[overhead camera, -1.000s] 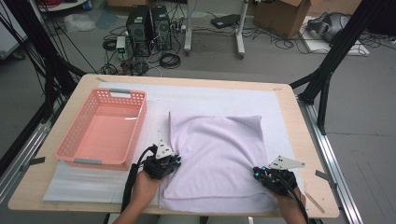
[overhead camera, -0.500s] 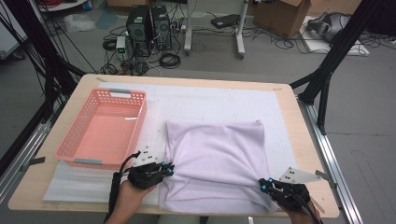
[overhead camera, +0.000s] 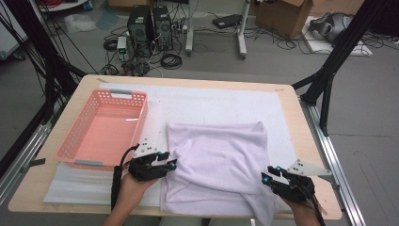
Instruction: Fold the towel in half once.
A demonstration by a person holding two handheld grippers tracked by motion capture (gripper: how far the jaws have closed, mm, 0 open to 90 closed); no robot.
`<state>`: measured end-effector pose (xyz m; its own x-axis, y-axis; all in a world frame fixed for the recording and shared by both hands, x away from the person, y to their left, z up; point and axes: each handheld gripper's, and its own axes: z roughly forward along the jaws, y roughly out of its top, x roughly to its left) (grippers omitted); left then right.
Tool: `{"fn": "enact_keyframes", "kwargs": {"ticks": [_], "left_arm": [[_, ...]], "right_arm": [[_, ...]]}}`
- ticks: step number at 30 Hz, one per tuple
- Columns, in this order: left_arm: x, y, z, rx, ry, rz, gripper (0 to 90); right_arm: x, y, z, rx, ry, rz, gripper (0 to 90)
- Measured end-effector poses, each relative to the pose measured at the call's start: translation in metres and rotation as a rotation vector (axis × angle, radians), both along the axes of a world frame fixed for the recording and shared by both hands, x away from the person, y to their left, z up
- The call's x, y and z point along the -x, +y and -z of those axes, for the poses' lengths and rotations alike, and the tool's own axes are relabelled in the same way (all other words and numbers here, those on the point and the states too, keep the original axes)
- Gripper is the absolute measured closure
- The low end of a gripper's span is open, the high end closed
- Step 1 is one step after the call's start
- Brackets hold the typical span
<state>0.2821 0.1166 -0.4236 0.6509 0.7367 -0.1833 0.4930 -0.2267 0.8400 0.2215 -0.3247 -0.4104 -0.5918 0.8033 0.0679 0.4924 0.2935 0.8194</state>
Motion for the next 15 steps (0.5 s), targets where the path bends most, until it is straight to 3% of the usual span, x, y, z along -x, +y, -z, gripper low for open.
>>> {"fn": "enact_keyframes", "kwargs": {"ticks": [4, 7, 9, 12, 15], "left_arm": [[-0.022, -0.005, 0.007, -0.011, 0.016, -0.056, 47.5], [-0.028, -0.013, 0.013, -0.029, 0.025, -0.048, 45.6], [-0.031, -0.018, 0.018, -0.062, 0.041, -0.027, 45.0], [-0.031, -0.024, 0.022, -0.063, 0.051, 0.015, 46.9], [-0.028, -0.033, 0.024, -0.113, 0.028, 0.06, 62.3]], "right_arm": [[-0.031, 0.014, 0.013, 0.038, 0.019, 0.034, 54.9], [-0.05, 0.028, 0.026, 0.071, 0.06, 0.029, 56.4], [-0.059, 0.034, 0.034, 0.102, 0.082, 0.021, 61.2], [-0.062, 0.037, 0.036, 0.1, 0.063, 0.02, 79.7], [-0.061, 0.038, 0.035, 0.123, 0.055, 0.014, 85.2]]}}
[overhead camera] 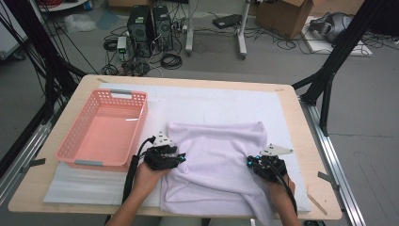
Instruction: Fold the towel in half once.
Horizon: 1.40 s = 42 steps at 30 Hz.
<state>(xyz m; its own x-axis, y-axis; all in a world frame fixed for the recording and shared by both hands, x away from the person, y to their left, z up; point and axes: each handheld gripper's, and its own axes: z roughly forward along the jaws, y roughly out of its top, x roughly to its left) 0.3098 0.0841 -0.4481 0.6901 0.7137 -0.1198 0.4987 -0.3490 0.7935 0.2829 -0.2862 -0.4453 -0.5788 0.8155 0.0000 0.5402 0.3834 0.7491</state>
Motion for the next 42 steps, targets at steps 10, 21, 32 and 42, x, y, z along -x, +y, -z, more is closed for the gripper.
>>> {"fn": "enact_keyframes", "kwargs": {"ticks": [10, 21, 32, 42], "left_arm": [[0.016, 0.013, -0.012, 0.07, 0.012, 0.043, 85.1], [0.021, 0.024, -0.022, 0.135, 0.0, 0.02, 55.9], [-0.033, 0.022, -0.03, 0.124, -0.046, -0.137, 51.4], [-0.051, 0.021, -0.021, 0.105, -0.044, -0.189, 51.3]], "right_arm": [[0.017, -0.012, -0.011, -0.053, -0.005, -0.016, 85.9], [0.026, -0.021, -0.019, -0.101, 0.005, -0.015, 66.9], [-0.041, -0.047, -0.006, -0.133, 0.03, 0.254, 64.0], [-0.042, -0.036, -0.004, -0.022, 0.007, 0.181, 88.6]]}}
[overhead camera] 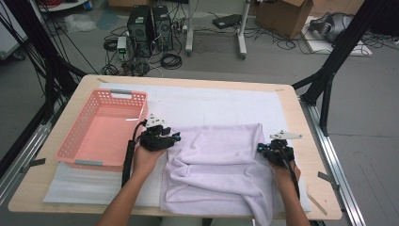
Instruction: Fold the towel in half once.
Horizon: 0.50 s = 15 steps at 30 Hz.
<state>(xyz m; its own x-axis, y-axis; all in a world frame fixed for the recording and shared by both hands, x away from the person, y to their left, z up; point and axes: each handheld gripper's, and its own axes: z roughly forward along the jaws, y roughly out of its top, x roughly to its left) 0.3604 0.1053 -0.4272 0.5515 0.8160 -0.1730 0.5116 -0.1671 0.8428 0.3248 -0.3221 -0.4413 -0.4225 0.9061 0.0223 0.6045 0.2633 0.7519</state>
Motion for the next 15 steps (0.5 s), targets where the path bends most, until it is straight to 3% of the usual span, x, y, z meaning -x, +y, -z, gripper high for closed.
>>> {"fn": "enact_keyframes", "kwargs": {"ticks": [3, 5, 7, 9, 12, 13, 15], "left_arm": [[-0.007, -0.002, 0.001, 0.002, 0.02, -0.007, 49.0], [-0.014, -0.003, 0.003, -0.021, 0.031, -0.031, 46.9], [-0.018, -0.003, 0.006, -0.034, 0.023, -0.083, 44.6], [-0.021, -0.003, 0.01, -0.083, 0.022, -0.123, 43.8], [-0.025, -0.004, 0.017, -0.091, 0.048, -0.112, 44.5], [-0.025, -0.004, 0.018, -0.094, 0.048, -0.1, 46.9], [-0.025, -0.006, 0.019, -0.129, 0.027, -0.075, 63.2]], "right_arm": [[0.006, -0.013, 0.0, 0.051, 0.013, 0.041, 88.6], [0.009, -0.019, 0.0, 0.015, 0.023, 0.034, 85.1], [0.011, -0.021, -0.004, 0.002, -0.011, 0.032, 73.8], [0.008, -0.024, -0.008, -0.037, -0.046, 0.05, 65.7], [-0.003, -0.025, -0.011, -0.07, -0.063, 0.046, 61.2], [-0.007, -0.025, -0.011, -0.071, -0.063, 0.039, 61.2], [-0.012, -0.022, -0.01, -0.068, -0.062, 0.033, 61.5]]}}
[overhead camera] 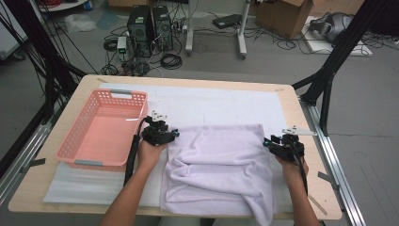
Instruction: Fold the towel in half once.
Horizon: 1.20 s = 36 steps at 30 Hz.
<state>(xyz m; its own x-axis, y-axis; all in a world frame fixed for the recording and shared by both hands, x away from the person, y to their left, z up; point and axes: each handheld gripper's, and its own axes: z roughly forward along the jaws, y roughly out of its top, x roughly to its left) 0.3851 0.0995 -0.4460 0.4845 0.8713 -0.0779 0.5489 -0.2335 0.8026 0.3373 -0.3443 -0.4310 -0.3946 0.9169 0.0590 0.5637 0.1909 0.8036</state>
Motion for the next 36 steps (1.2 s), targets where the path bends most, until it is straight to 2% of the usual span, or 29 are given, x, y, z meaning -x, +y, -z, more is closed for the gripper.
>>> {"fn": "enact_keyframes", "kwargs": {"ticks": [1, 2, 5, 6, 7, 8, 9, 10, 11, 13, 15, 16, 18, 19, 21, 22, 23, 24, 25, 26, 27, 29, 31, 33, 34, 36], "left_arm": [[0.0, -0.001, 0.0, -0.01, -0.012, -0.001, 73.8], [0.0, 0.0, -0.001, -0.012, -0.032, -0.023, 83.1], [-0.003, 0.004, -0.005, 0.003, -0.117, -0.076, 85.4], [-0.006, 0.005, -0.005, 0.001, -0.116, -0.08, 85.5], [-0.011, 0.006, -0.004, 0.001, -0.084, -0.074, 85.3], [-0.014, 0.005, -0.004, 0.005, -0.077, -0.084, 83.9], [-0.015, 0.004, -0.004, 0.01, -0.087, -0.111, 77.7], [-0.016, 0.004, -0.005, 0.045, -0.077, -0.141, 64.0], [-0.016, 0.005, -0.005, 0.085, -0.055, -0.153, 57.0], [-0.015, 0.004, -0.004, 0.072, -0.017, -0.134, 47.4], [-0.014, 0.003, -0.002, 0.062, 0.026, -0.099, 45.4], [-0.013, 0.002, -0.001, 0.072, 0.055, -0.084, 42.7], [-0.013, 0.001, 0.0, 0.066, 0.081, -0.054, 41.7], [-0.012, -0.001, 0.002, 0.055, 0.083, -0.042, 41.6], [-0.009, -0.005, 0.003, 0.013, 0.053, -0.038, 39.7], [-0.008, -0.007, 0.003, -0.031, 0.031, -0.031, 42.0], [-0.007, -0.008, 0.004, -0.035, 0.019, -0.019, 46.5], [-0.008, -0.007, 0.003, -0.01, 0.025, 0.001, 56.7], [-0.008, -0.008, 0.004, 0.019, 0.036, 0.014, 72.8], [-0.008, -0.011, 0.003, 0.015, 0.031, 0.005, 82.5], [-0.01, -0.012, 0.003, 0.019, 0.027, -0.005, 83.6], [-0.016, -0.01, 0.0, 0.057, 0.032, -0.048, 84.5], [-0.022, -0.008, -0.007, 0.109, 0.003, -0.085, 85.0], [-0.031, -0.009, -0.014, 0.111, -0.013, -0.098, 85.2], [-0.035, -0.009, -0.016, 0.119, -0.031, -0.103, 85.2], [-0.047, -0.01, -0.018, 0.123, -0.013, -0.111, 85.1]], "right_arm": [[-0.002, 0.001, 0.001, 0.002, -0.002, -0.003, 61.5], [-0.003, 0.002, 0.002, 0.003, 0.006, -0.003, 61.4], [-0.006, 0.002, 0.006, 0.006, 0.019, -0.001, 61.6], [-0.007, 0.001, 0.006, 0.007, 0.014, -0.001, 61.8], [-0.008, 0.001, 0.006, -0.001, 0.014, 0.004, 61.8], [-0.009, 0.0, 0.007, -0.015, 0.011, 0.009, 61.7], [-0.009, 0.0, 0.008, -0.031, 0.013, 0.015, 60.6], [-0.01, -0.001, 0.008, -0.041, 0.012, 0.022, 58.6], [-0.01, -0.002, 0.008, -0.051, 0.011, 0.031, 57.7], [-0.01, -0.004, 0.008, -0.06, 0.004, 0.045, 55.8], [-0.012, -0.006, 0.008, -0.072, 0.004, 0.048, 55.5], [-0.013, -0.007, 0.009, -0.08, 0.01, 0.044, 54.0], [-0.019, -0.006, 0.013, -0.076, 0.039, 0.033, 51.2], [-0.021, -0.003, 0.015, -0.079, 0.053, 0.025, 50.3], [-0.026, 0.003, 0.018, -0.059, 0.071, -0.001, 49.3], [-0.028, 0.007, 0.019, -0.038, 0.082, -0.014, 50.2], [-0.029, 0.011, 0.019, 0.003, 0.073, -0.011, 53.6], [-0.029, 0.013, 0.019, 0.027, 0.069, -0.011, 56.9], [-0.03, 0.014, 0.019, 0.028, 0.071, -0.01, 65.4], [-0.031, 0.014, 0.018, 0.008, 0.076, -0.023, 83.4], [-0.031, 0.015, 0.019, -0.005, 0.078, -0.04, 84.3], [-0.033, 0.017, 0.017, 0.018, 0.072, -0.043, 85.7], [-0.036, 0.012, 0.016, -0.028, 0.046, -0.017, 86.0], [-0.041, 0.007, 0.013, -0.067, 0.02, 0.011, 86.1], [-0.045, 0.006, 0.013, -0.057, 0.012, 0.018, 86.1], [-0.054, 0.004, 0.012, -0.056, 0.01, 0.028, 86.0]]}}
